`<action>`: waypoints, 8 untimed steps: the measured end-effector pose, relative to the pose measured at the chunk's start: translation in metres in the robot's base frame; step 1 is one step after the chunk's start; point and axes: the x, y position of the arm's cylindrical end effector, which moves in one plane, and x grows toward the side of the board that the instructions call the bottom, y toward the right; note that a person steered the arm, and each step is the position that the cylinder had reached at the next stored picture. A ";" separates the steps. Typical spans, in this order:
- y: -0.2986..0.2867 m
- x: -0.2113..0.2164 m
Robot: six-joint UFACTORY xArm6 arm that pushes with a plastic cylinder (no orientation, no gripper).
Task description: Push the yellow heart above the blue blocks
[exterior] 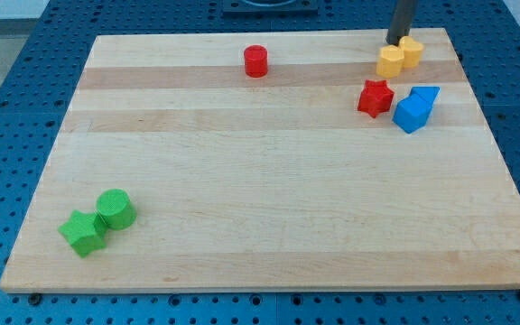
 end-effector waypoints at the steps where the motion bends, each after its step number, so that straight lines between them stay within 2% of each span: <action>1: 0.019 0.000; 2: 0.034 0.000; 5: -0.005 0.042; 8: -0.008 0.086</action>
